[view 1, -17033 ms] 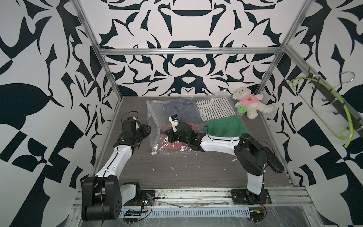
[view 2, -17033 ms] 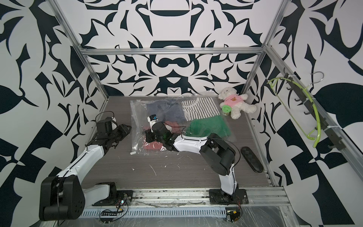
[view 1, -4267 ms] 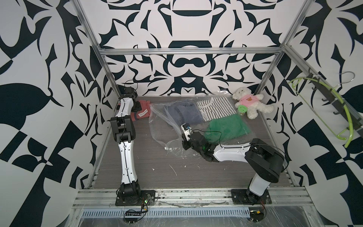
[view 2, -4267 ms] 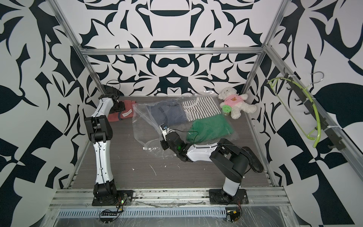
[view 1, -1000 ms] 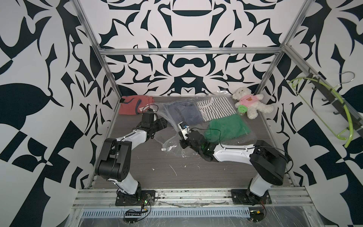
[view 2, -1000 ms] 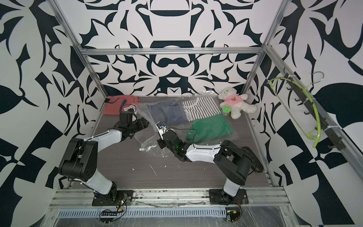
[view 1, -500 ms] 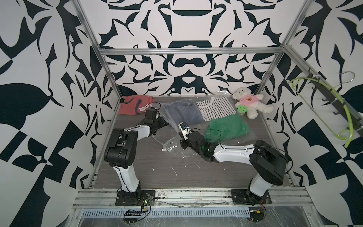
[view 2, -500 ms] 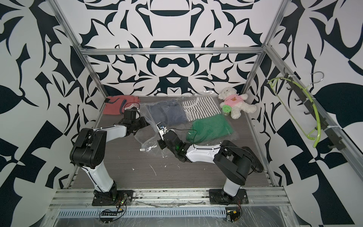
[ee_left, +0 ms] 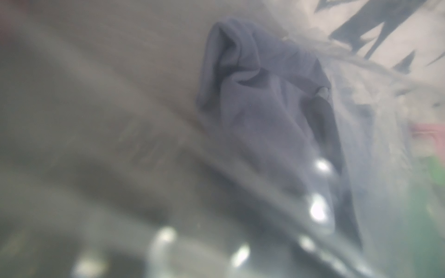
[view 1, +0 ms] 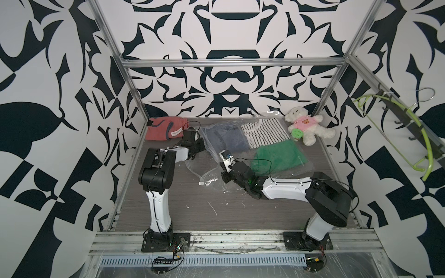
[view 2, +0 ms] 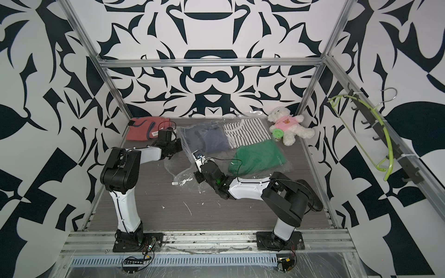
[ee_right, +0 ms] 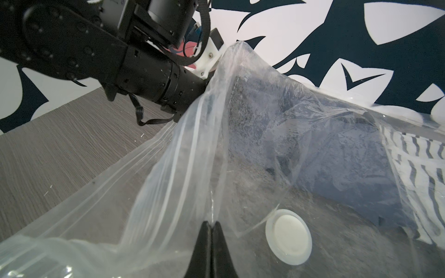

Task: Take the tank top out of the vacuum bag
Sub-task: Take out the tank top from the vacuum bag.

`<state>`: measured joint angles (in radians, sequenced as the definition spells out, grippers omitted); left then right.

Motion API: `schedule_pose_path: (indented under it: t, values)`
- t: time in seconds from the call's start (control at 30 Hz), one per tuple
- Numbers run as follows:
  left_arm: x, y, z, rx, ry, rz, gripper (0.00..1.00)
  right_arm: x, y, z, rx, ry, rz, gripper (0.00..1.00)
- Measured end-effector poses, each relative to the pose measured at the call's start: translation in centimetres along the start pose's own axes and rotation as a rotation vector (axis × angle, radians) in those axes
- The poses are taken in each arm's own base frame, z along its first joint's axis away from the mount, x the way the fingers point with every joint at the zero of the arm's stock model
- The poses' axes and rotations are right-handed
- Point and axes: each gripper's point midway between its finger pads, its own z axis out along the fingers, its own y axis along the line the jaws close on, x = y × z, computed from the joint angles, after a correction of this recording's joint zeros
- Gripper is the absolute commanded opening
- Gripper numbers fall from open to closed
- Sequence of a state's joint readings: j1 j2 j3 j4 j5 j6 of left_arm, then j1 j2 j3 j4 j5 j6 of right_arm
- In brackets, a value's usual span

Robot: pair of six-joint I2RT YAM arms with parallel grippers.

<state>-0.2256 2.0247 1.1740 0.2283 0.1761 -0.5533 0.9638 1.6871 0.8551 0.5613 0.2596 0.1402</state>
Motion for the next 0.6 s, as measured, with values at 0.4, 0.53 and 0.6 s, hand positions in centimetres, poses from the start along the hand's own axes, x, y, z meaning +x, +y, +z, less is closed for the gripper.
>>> schedule_pose_path:
  t: [0.4,0.53,0.6]
  values:
    - [0.4,-1.7,1.9,0.054,0.0,-0.012,0.48,0.0,-0.1,0.0,0.004,-0.005,0.005,0.0]
    - [0.9,-2.1,2.1,0.059,0.011,-0.017,0.34,0.5,-0.4,-0.1,0.015,0.002,0.006,0.0]
    - [1.0,-2.3,2.1,0.062,0.014,-0.018,0.3,0.7,-0.5,-0.1,0.021,0.003,0.006,0.0]
